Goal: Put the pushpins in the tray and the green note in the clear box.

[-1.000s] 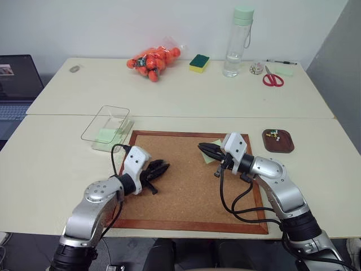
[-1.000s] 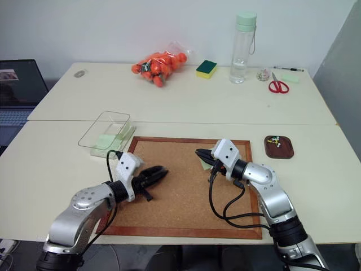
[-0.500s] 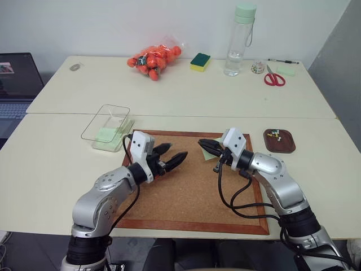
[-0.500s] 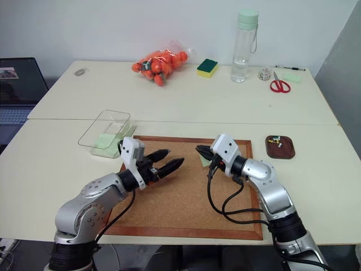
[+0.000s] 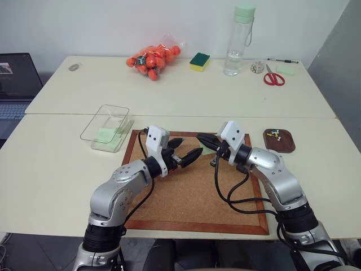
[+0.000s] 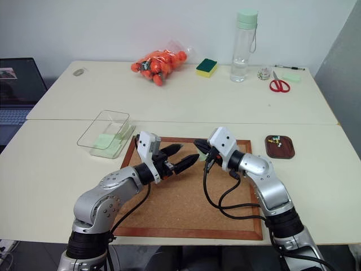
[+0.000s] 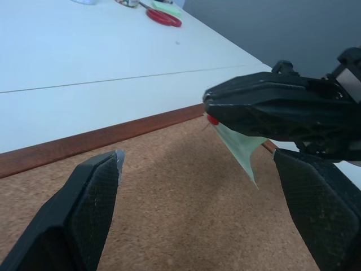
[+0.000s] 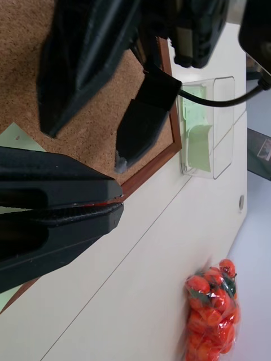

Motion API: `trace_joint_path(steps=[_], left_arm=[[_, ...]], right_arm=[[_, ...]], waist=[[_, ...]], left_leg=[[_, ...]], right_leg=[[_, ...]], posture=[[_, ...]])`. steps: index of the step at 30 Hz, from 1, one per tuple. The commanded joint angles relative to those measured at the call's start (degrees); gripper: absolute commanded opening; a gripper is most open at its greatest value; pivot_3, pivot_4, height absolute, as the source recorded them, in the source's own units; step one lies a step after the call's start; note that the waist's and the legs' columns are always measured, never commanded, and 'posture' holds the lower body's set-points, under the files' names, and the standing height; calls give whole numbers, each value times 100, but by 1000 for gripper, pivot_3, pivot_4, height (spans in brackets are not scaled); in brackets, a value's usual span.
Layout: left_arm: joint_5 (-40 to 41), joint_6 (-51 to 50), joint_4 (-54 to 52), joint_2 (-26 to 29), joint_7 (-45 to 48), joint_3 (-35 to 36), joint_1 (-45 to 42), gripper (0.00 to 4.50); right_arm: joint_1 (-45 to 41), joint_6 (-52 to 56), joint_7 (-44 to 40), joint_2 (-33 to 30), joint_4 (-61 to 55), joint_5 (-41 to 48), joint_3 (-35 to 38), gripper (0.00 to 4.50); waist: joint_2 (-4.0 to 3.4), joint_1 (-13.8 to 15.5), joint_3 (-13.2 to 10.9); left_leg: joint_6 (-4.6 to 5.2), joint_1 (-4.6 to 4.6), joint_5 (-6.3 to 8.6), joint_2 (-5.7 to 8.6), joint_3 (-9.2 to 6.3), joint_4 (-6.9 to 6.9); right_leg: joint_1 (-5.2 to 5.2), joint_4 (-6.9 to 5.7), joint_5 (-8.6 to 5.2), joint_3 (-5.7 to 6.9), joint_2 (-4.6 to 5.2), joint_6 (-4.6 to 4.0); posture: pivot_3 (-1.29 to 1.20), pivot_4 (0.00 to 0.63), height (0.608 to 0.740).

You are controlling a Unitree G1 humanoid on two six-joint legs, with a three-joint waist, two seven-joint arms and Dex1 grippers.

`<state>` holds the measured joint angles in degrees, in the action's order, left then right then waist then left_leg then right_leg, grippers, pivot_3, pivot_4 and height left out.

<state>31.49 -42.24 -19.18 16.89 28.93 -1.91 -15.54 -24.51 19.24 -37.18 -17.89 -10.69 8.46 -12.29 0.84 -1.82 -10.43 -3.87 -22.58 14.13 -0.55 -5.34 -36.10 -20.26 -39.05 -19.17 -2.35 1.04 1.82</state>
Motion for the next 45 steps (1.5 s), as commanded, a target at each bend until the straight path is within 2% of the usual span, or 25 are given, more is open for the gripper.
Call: trace_joint_path(steps=[1,10,15,19,27,37,39,45], left_arm=[[-10,98,70,-33,32,-21,-164,4454],[-221,302,435,-534,-189,-269,-440,4454],[-293,410,717,-798,-452,-92,-593,4454],[-240,342,766,-847,-534,-40,-623,3791],[-161,204,715,-881,-612,13,-586,2080],[-163,111,660,-910,-684,70,-527,327],[-157,106,655,-915,-707,76,-521,44],[-156,125,644,-948,-760,106,-503,44]], right_arm=[[-209,133,57,56,-360,169,146,0],[-246,266,74,62,-498,199,141,0],[-250,281,109,67,-519,208,130,0],[-251,298,143,70,-541,227,127,0],[-276,347,225,109,-595,259,135,0],[-312,610,342,173,-733,455,297,0],[-325,685,367,173,-769,520,344,0],[-319,917,441,162,-894,708,452,0]], waist=[[0,0,0],[0,7,0],[0,3,0],[0,0,0],[0,4,0],[0,4,0],[0,4,0],[0,4,0]], left_leg=[[0,0,0,0,-1,0],[0,-4,-1,9,1,-4],[0,-4,-1,6,0,-4],[0,-3,-1,5,0,-4],[-1,-5,-2,9,2,-6],[-2,-5,-2,7,1,-6],[-2,-5,-2,7,1,-6],[-2,-5,-2,7,0,-7]], right_leg=[[0,-1,0,1,0,0],[1,0,0,2,0,0],[0,0,0,4,0,0],[0,-1,0,4,0,0],[0,-1,0,3,0,0],[1,-1,0,4,0,0],[1,-1,0,4,0,0],[1,-2,0,4,0,0]], posture=[[0,150,740],[0,150,740],[0,150,740],[0,150,740],[0,150,740],[0,150,740],[0,150,740],[0,150,740]])
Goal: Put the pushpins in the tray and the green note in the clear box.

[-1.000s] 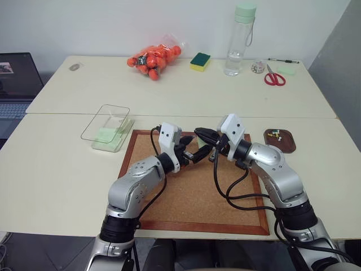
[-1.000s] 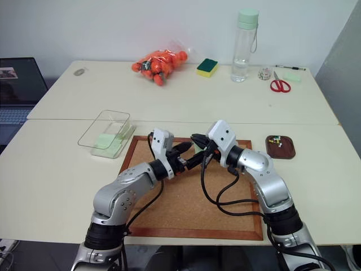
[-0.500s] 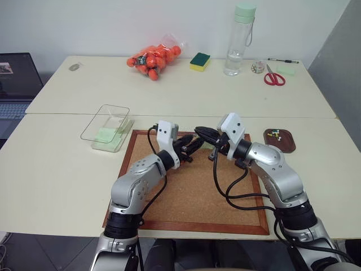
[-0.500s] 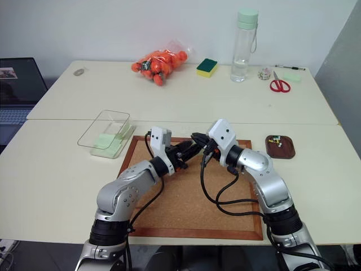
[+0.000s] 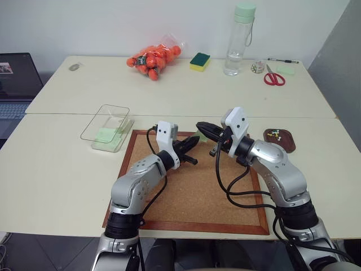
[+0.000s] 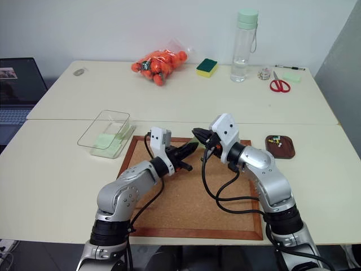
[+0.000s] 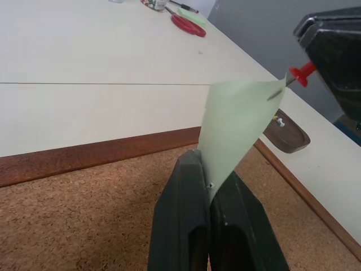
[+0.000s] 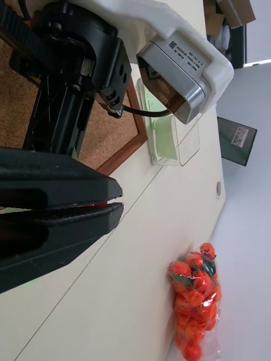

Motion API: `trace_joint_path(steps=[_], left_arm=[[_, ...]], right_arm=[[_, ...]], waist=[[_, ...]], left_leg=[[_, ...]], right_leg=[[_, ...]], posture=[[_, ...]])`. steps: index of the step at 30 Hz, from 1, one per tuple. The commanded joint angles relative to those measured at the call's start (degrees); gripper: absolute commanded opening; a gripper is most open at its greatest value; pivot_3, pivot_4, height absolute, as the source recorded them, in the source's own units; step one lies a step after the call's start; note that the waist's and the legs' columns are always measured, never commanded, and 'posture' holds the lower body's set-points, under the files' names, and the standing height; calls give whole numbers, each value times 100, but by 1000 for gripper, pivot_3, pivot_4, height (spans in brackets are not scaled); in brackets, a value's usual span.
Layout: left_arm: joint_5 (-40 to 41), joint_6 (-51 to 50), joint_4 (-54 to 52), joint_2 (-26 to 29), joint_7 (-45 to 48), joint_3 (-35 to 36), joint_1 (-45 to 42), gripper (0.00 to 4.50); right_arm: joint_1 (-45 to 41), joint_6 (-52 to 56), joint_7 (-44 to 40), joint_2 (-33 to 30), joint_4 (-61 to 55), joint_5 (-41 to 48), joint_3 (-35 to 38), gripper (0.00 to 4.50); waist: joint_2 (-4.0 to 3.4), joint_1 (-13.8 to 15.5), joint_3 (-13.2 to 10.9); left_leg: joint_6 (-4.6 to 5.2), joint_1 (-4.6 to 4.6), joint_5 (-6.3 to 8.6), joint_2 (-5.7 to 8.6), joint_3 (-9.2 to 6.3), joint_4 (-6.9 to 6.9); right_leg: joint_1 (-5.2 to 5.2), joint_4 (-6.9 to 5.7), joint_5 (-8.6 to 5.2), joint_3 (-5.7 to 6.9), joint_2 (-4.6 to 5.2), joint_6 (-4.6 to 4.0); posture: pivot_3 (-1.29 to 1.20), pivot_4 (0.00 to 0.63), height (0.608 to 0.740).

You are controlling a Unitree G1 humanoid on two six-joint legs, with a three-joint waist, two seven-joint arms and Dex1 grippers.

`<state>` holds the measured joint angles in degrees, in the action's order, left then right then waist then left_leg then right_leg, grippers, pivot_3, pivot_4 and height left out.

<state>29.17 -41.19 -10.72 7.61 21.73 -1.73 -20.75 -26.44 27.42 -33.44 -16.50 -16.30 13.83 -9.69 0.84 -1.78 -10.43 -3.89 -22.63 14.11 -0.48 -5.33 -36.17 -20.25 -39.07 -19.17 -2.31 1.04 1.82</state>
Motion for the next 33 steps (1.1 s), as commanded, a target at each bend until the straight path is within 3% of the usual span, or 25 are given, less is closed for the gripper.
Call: trace_joint_path(steps=[1,14,21,28,33], left_arm=[[68,35,-205,-23,-46,95,18,44],[53,231,-316,56,54,204,175,44],[48,200,-604,235,136,146,356,44],[61,168,-789,476,273,107,481,44],[41,194,-789,517,282,94,469,44]], right_arm=[[-127,135,80,20,-353,200,205,0],[-253,726,279,-39,-577,783,769,0],[-147,514,424,-1101,161,329,1607,0],[75,-213,747,-1979,1786,-726,1597,0],[-51,-321,614,-2261,2457,-959,1525,0]], waist=[[0,0,0],[0,-1,0],[0,23,0],[1,-8,0],[1,-7,0]], left_leg=[[0,0,0,0,1,0],[0,-1,0,1,1,0],[2,-6,1,7,2,-3],[3,-6,1,5,24,-2],[4,-2,0,3,35,-2]], right_leg=[[0,0,0,0,0,0],[-1,-1,0,-1,0,0],[0,0,0,-1,0,0],[-5,1,0,-11,1,0],[-5,-1,0,-19,0,0]], posture=[[0,150,740],[0,150,740],[0,150,740],[0,150,740],[0,150,740]])
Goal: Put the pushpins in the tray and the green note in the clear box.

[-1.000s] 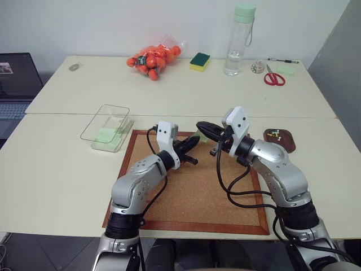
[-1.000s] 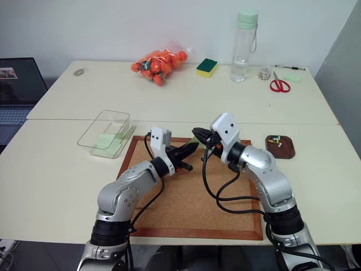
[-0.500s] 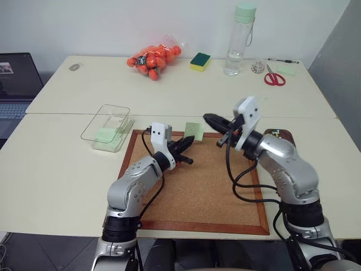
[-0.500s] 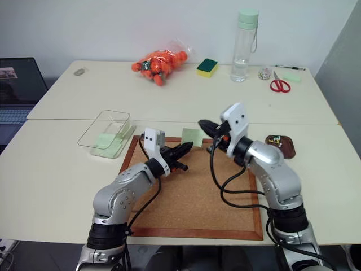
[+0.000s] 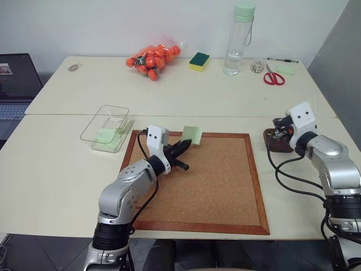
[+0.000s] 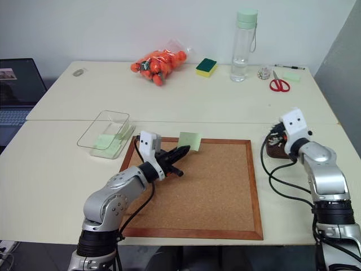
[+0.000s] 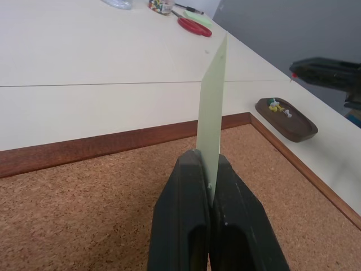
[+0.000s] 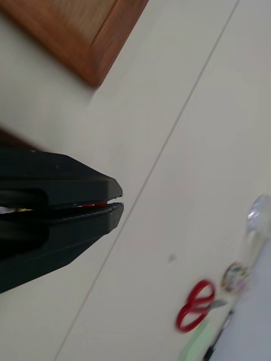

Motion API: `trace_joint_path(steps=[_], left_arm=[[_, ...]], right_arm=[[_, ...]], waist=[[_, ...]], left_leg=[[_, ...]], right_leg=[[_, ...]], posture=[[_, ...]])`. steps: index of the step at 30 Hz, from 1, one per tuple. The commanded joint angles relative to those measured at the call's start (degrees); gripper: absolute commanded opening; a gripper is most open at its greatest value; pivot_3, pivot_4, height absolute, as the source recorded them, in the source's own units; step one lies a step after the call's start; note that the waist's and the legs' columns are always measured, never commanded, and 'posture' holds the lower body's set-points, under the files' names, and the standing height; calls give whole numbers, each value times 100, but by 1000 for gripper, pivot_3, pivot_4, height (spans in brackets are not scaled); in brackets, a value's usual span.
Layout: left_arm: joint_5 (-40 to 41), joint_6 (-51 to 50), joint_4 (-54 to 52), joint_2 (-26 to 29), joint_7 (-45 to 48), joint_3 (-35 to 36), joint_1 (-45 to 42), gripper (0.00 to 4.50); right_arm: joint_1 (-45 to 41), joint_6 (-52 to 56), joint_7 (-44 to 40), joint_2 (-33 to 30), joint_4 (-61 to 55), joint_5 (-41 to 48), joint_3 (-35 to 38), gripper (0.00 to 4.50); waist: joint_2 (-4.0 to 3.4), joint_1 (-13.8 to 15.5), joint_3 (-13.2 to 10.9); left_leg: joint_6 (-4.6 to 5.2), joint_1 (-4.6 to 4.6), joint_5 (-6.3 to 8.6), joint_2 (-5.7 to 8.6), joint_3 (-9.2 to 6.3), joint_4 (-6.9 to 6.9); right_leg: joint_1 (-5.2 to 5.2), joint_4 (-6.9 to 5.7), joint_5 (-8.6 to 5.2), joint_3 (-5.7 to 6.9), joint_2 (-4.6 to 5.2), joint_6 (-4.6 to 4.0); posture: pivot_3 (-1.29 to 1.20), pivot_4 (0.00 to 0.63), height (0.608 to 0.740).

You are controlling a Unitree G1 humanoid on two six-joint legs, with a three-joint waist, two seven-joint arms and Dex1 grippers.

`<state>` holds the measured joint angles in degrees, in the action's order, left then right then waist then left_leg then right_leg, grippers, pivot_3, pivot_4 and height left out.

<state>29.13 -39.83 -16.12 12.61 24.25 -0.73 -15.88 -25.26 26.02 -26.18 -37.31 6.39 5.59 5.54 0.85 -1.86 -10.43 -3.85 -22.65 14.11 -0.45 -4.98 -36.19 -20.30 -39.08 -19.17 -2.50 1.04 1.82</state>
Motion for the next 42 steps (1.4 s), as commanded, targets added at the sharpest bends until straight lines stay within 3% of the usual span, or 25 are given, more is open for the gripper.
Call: trace_joint_path(steps=[1,3,4,6,17,22,28,32,37,42], left_arm=[[40,65,-247,26,34,-7,-18,44],[32,74,-248,34,37,-9,-11,44],[28,75,-257,36,35,-13,-1,0],[23,77,-272,41,31,-18,18,0],[20,96,-252,56,12,12,-9,0],[-8,77,-458,188,-101,187,-38,0],[72,-380,-1119,749,-569,901,-228,0],[-21,-798,-1200,1514,-732,1515,-462,0],[-327,-1097,-447,2791,-616,2193,-687,0],[-601,-1026,508,3393,-488,2248,-782,0]], right_arm=[[-184,-181,-162,-257,296,-207,-52,0],[-206,-201,-197,-340,449,-302,-92,0],[-213,-188,-195,-362,496,-324,-90,367],[-211,-162,-203,-382,520,-337,-84,539],[-175,42,-247,-331,379,-187,94,2994],[-110,107,-488,-294,-312,200,271,3936],[-60,703,-1247,-47,-1854,1182,-10,3936],[-425,1281,-1650,315,-2593,1884,-514,3936],[-1228,1463,-1595,1158,-2344,1998,-1246,3936],[-1703,1287,-1543,1708,-1840,1712,-1737,3936]], waist=[[0,-1,0],[0,2,0],[0,6,0],[0,7,0],[0,7,0],[1,7,-1],[1,-6,-1],[3,-7,-2],[20,-20,-12],[20,13,-12]], left_leg=[[0,0,0,0,0,0],[-1,0,0,-1,3,0],[-1,-1,-1,0,3,-1],[-1,-2,-1,0,3,-2],[-21,-2,-12,-1,6,-5],[-21,-3,-12,-2,6,-6],[-21,-5,-12,-14,5,-5],[-20,-2,-11,-18,0,-6],[-5,-2,-3,-16,-15,-12],[-5,-5,-3,-18,-22,-6]], right_leg=[[0,0,0,0,0,0],[0,0,0,-2,0,0],[0,1,0,-1,0,0],[0,1,0,0,0,0],[2,1,0,0,1,1],[3,1,0,0,0,1],[0,2,0,4,-7,1],[0,-1,0,5,-13,1],[0,-6,1,14,-14,3],[-8,-5,1,18,-17,2]], posture=[[0,150,740],[0,150,740],[0,150,740],[0,150,740],[0,150,740],[0,150,740],[0,150,740],[0,150,740],[0,150,740],[0,150,740]])
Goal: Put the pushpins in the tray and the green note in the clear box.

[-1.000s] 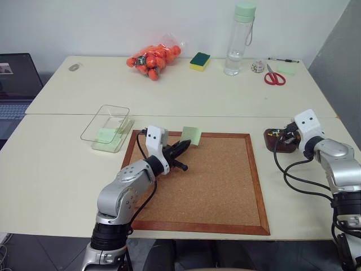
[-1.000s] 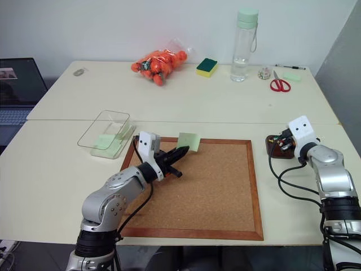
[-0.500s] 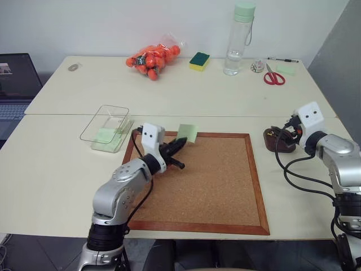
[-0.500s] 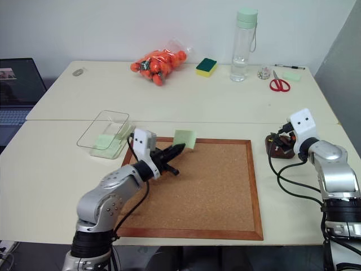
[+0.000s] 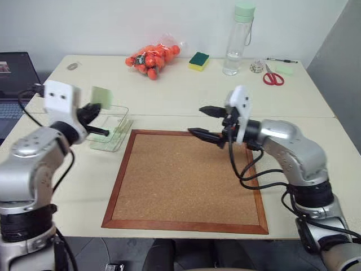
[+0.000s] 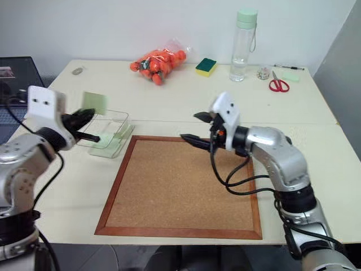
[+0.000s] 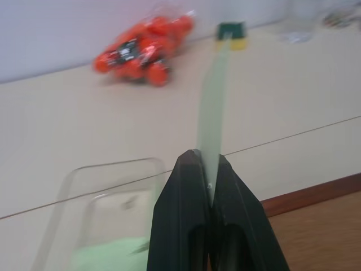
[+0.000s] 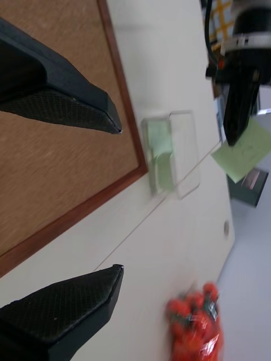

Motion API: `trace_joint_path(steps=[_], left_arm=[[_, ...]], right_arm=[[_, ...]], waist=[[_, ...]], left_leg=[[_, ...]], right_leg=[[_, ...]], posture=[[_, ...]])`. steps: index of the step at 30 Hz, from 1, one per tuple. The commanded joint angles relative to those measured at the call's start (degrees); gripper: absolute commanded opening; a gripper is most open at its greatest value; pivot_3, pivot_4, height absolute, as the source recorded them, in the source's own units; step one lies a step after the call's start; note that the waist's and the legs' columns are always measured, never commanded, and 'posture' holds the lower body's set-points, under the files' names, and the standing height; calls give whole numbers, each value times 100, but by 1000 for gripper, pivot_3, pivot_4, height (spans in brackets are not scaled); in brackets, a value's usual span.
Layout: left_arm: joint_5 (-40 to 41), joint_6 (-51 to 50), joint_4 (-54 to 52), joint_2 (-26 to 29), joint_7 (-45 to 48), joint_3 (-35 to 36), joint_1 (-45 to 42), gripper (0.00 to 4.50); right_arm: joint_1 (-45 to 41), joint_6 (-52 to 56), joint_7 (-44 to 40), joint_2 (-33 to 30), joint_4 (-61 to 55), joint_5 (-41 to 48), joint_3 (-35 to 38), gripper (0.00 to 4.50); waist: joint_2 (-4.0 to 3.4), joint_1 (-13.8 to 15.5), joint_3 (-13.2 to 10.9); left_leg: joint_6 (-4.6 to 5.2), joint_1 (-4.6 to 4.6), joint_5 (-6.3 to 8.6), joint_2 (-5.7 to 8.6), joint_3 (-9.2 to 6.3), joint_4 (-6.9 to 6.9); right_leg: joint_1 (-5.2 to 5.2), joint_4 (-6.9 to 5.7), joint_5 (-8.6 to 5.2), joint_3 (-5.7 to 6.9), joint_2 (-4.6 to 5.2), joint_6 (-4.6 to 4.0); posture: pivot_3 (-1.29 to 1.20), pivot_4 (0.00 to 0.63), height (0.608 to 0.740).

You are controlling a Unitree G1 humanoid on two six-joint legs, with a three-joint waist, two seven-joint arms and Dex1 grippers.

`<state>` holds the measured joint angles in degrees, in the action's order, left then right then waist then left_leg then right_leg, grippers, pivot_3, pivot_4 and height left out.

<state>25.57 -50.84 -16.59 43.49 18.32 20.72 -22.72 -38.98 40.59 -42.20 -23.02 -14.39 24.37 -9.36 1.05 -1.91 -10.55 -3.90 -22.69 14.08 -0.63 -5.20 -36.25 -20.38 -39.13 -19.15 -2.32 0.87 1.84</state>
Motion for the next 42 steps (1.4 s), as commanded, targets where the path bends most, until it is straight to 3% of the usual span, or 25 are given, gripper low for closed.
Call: trace_joint_path(steps=[1,8,20,26,30,42], left_arm=[[-281,94,708,373,148,73,-120,0],[-632,606,2065,574,639,-423,-544,0],[-1106,1094,2606,583,868,-751,-802,2449],[-995,735,2424,393,921,-710,-588,3519],[-1075,638,2331,341,926,-834,-547,4462],[-1247,576,2167,209,566,-755,-705,4462]], right_arm=[[-414,-192,77,367,321,-202,-300,3936],[-662,-361,253,808,667,-410,-369,3936],[-574,-243,410,851,536,-453,-245,4045],[-556,-194,432,858,489,-431,-224,4045],[-583,-202,435,863,494,-440,-218,4045],[-560,-187,477,873,395,-398,-178,4045]], waist=[[1,29,0],[7,23,2],[8,-88,2],[8,-114,2],[8,-121,2],[8,-119,2]], left_leg=[[0,-5,0,6,-1,0],[-20,-33,-11,13,-5,-2],[-15,-41,-12,-1,26,-4],[-13,-39,-14,-4,28,-6],[-13,-40,-14,-2,27,-7],[-12,-40,-14,-3,25,-12]], right_leg=[[-4,0,0,2,6,0],[-59,-38,1,-5,21,-1],[-107,-91,1,-6,19,-3],[-106,-97,1,-10,21,-3],[-106,-98,1,-12,21,-3],[-105,-101,1,-11,21,-3]], posture=[[0,150,740],[0,150,740],[0,150,740],[0,150,740],[0,150,740],[0,150,740]])
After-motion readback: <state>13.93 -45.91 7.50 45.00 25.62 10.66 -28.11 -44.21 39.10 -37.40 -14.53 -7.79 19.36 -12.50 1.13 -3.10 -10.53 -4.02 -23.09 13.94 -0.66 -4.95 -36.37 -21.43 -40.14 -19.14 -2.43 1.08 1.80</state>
